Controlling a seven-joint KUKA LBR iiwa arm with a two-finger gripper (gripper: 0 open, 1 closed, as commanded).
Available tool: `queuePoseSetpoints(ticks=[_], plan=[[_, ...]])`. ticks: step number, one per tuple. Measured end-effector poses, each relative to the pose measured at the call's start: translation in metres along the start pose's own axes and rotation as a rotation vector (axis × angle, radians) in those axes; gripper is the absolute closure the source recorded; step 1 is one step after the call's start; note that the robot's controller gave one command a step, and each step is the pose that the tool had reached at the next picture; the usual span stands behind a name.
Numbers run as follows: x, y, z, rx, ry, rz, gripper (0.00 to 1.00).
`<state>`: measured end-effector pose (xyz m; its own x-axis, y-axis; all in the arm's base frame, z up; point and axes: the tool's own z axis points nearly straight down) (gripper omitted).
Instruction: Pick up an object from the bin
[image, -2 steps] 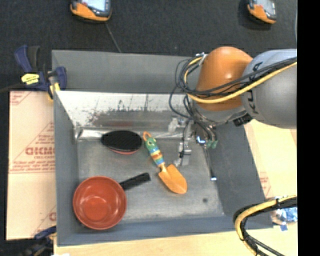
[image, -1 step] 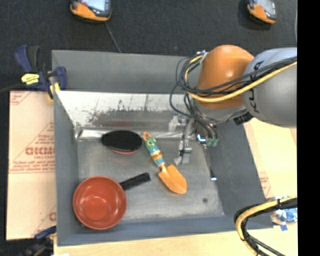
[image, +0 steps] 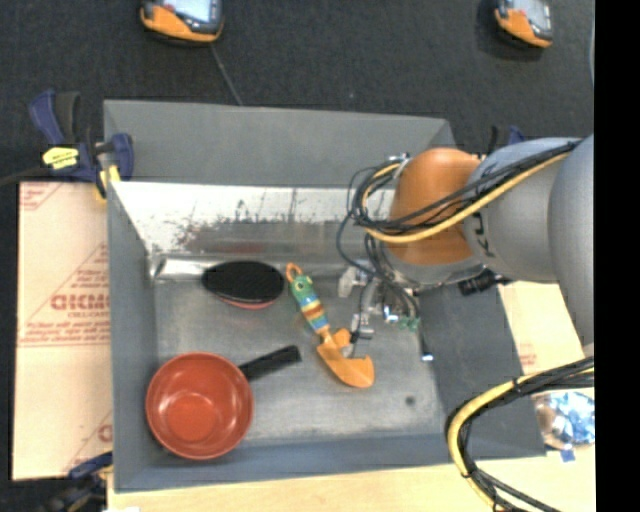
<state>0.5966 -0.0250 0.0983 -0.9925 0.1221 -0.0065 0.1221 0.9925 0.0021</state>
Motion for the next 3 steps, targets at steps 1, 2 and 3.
queuePoseSetpoints(ticks=[1, 2, 3], plan=[[0.004, -0.002, 0.033, 0.0, 0.002, 0.052, 0.0], [0.04, 0.012, 0.007, 0.001, 0.002, 0.334, 0.0], [0.046, -0.001, 0.027, 0.001, -0.002, 0.166, 0.0]])
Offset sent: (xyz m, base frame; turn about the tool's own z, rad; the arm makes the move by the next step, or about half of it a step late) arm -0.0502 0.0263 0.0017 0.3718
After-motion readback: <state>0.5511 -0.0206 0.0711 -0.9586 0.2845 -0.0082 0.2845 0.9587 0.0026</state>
